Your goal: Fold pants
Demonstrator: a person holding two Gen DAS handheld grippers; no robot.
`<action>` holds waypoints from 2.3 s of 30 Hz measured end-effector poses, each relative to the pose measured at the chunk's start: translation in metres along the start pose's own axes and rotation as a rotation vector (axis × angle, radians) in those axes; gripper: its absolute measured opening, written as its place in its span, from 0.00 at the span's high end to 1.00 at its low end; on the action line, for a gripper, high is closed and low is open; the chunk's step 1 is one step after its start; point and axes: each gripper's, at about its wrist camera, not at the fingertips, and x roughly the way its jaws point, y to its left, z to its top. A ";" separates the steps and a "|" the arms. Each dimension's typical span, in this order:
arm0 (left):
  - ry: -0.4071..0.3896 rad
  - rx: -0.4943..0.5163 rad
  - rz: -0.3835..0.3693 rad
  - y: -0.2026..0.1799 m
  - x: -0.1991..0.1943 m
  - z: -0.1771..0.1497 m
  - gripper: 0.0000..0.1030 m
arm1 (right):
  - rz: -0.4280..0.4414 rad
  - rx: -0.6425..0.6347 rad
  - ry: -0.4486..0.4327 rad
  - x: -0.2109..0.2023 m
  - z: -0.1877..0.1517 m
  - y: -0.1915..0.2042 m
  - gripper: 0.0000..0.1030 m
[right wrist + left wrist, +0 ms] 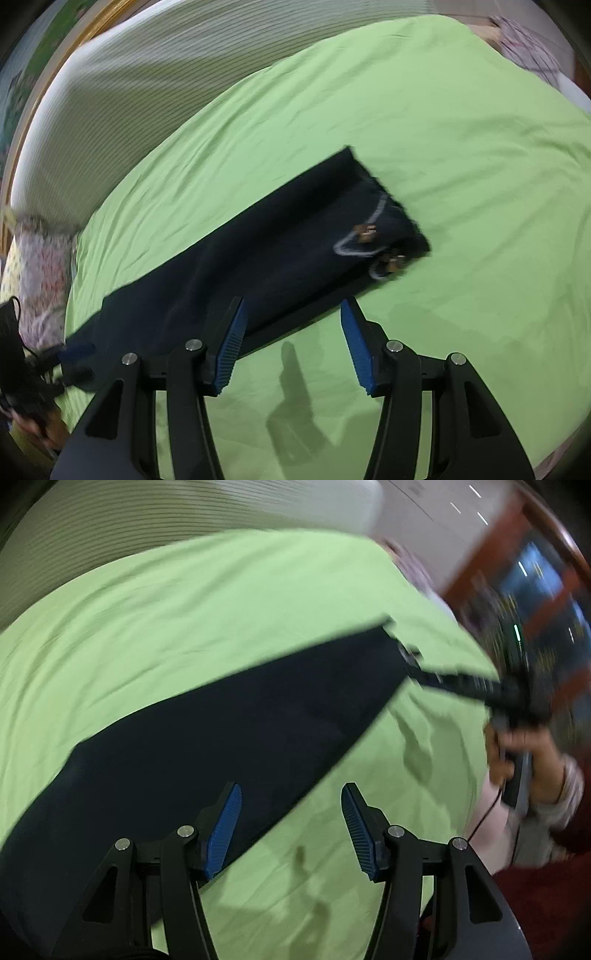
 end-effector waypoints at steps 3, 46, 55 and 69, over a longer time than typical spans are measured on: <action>0.073 0.118 0.026 -0.024 0.028 0.006 0.44 | 0.012 0.052 -0.013 0.006 0.003 -0.008 0.48; 0.157 0.170 -0.080 -0.017 0.051 0.037 0.62 | 0.038 0.228 -0.041 0.001 0.005 -0.052 0.53; 0.155 0.135 -0.132 -0.035 0.103 0.127 0.43 | 0.119 0.316 -0.066 0.013 0.002 -0.075 0.52; 0.317 0.234 -0.236 -0.082 0.207 0.216 0.46 | 0.264 0.374 -0.127 0.029 0.005 -0.094 0.89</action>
